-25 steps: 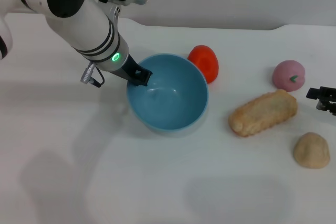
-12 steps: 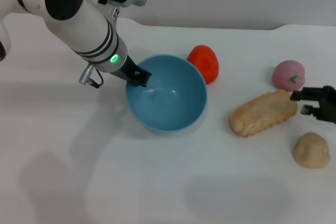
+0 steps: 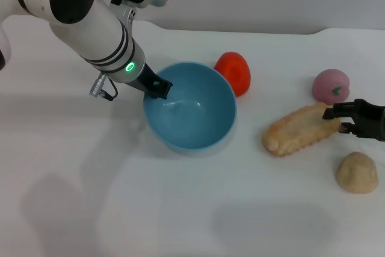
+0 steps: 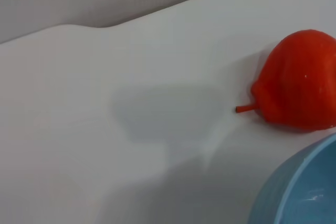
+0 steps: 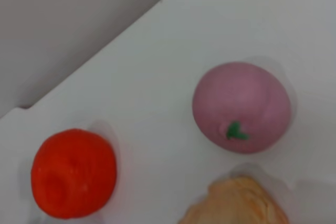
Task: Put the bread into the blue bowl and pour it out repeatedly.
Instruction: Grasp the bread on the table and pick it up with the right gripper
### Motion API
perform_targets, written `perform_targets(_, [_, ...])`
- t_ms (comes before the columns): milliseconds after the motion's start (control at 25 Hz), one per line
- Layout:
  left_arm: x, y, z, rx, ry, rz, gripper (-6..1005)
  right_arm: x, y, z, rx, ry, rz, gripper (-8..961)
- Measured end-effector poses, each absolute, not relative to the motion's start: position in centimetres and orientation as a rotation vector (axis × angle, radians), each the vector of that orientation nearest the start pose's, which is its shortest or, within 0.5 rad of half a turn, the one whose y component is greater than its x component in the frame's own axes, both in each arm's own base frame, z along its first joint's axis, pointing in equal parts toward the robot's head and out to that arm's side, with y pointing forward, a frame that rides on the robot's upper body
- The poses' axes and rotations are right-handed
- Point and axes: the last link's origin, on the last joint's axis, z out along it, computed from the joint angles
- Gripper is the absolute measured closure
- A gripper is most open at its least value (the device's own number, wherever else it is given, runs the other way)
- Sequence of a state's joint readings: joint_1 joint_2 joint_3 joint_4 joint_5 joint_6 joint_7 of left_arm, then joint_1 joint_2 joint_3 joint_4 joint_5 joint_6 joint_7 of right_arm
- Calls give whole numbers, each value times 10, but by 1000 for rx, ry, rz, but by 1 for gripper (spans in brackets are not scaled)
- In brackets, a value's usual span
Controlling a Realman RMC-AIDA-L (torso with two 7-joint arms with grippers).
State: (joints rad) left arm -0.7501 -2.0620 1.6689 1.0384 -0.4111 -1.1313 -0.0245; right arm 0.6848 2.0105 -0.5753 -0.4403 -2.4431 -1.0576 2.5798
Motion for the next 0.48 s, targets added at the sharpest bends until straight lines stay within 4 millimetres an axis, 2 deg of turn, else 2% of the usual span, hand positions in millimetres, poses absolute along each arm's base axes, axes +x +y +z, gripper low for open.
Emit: perform_targets(480, [-183,400,-53,-2166,-1166,402,999,326,382,-28,-1744,2008,318,493])
